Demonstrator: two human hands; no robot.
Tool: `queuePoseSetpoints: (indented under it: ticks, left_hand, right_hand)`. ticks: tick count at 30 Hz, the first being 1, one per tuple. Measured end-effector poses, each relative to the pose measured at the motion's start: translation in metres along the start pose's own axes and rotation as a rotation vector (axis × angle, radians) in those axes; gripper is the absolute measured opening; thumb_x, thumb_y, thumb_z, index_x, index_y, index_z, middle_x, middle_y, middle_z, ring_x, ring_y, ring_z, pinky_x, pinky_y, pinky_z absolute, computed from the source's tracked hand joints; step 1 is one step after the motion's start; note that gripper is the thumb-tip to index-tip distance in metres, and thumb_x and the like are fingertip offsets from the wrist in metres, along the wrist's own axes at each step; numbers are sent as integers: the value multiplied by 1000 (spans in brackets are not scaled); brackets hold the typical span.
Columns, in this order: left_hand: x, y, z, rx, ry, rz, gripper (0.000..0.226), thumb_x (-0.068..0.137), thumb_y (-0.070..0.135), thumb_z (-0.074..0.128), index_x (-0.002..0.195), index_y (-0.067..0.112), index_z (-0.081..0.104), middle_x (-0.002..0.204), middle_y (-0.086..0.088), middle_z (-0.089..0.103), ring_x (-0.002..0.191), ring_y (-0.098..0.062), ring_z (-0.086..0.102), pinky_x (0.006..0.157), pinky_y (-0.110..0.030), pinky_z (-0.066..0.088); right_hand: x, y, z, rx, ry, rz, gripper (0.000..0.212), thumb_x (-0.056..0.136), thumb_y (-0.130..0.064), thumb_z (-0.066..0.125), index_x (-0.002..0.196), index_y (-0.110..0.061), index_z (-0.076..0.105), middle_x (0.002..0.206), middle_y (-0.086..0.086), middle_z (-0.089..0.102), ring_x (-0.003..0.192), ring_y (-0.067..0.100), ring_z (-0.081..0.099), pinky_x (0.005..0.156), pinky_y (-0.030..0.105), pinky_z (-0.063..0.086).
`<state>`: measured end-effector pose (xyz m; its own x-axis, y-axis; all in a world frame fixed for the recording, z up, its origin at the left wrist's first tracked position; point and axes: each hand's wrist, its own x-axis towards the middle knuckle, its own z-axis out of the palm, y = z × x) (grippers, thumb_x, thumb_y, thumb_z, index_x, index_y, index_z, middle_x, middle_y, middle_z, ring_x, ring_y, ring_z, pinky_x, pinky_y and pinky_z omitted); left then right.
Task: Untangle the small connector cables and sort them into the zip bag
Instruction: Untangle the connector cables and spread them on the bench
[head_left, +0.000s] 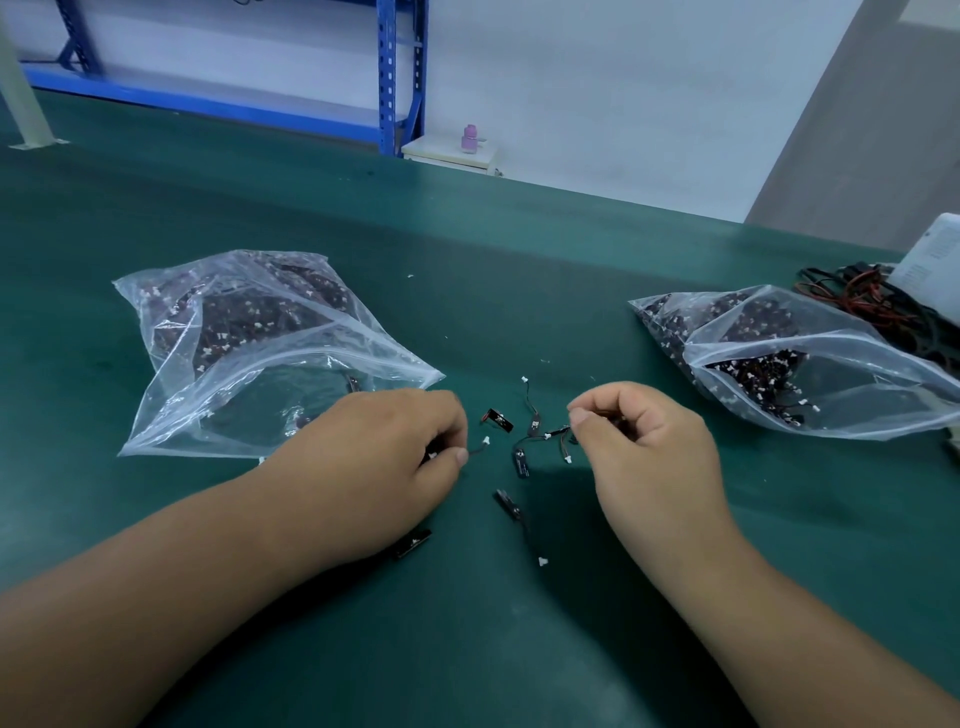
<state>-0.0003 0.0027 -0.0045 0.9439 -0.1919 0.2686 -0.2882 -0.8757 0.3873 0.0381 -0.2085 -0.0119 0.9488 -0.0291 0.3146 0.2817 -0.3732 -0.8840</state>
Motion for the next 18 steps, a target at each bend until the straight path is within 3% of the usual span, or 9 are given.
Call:
queuePoseSetpoints:
  ticks: [4,10,15,18]
  left_hand:
    - [1,-2,2,-9,9,-25,8,92,45,49,89,38,47,80,20,58,88,8,48,58,-14,35]
    - [2,-3,3,-21,2,-24,13,95,42,50,105,45,41,83,25,59,90,15,47,61,-10,34]
    - [1,-3,4,-9,7,-9,14,95,38,52,103,44,43,84,25,60,92,14,47,63,-8,36]
    - [1,-4,5,-6,7,-7,14,94,37,53,104,43,47,86,26,60,91,12,49,65,-6,35]
  right_hand:
    - [8,0,-4,20,6,20,23,89,-9,65,76,-27,70,65,-11,66,56,4,59,51,6,40]
    - [12,1,-7,-10,-117,-29,19,92,-17,64,75,-25,67,56,-1,60,47,0,44,47,11,36]
    - [11,2,-5,-148,-105,-127,19,85,-17,70,70,-28,71,74,-9,62,70,6,59,60,14,43]
    - [13,4,-5,-168,-104,-138,17,86,-17,70,73,-29,70,75,-11,63,72,5,59,61,13,42]
